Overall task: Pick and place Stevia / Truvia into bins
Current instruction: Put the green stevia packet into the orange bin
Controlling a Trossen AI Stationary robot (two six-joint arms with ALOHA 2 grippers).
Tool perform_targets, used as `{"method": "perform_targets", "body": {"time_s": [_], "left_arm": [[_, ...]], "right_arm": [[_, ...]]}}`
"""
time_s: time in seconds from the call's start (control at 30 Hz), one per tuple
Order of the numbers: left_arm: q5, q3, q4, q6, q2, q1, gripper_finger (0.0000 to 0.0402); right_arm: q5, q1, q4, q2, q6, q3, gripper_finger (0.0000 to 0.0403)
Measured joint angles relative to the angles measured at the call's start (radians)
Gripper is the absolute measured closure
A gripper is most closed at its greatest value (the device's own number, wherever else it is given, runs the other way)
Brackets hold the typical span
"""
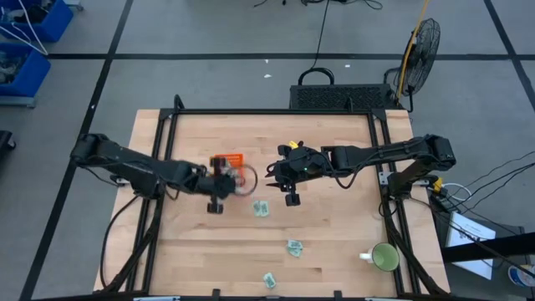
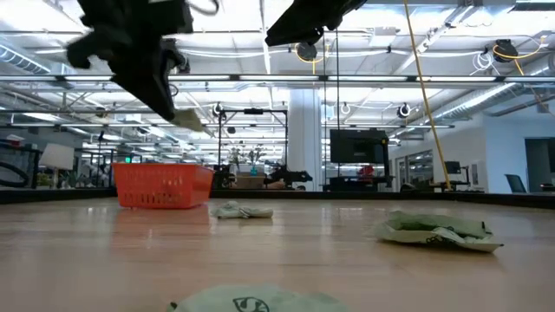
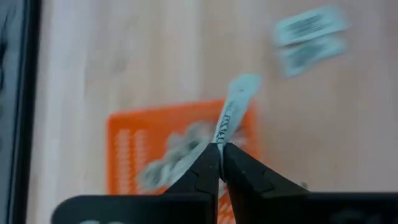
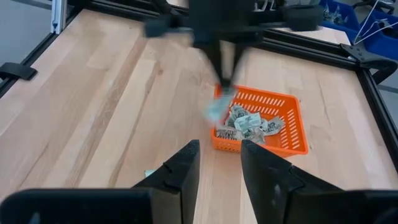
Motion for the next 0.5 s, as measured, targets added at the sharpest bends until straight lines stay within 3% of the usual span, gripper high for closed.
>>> {"method": "perform_targets", "body": {"time_s": [0.27, 0.5], "left_arm": [[0.001, -0.001, -0.053, -0.123, 0.035, 0.192, 0.0356], [0.025, 0.000, -0.048, -0.120, 0.093, 0.277, 0.0356]], "right_arm": [[0.000, 0.000, 0.000, 0.000, 0.000, 0.000, 0.0293], [0.000, 0.000, -0.002, 0.000, 0.000, 0.000, 0.0293]]}}
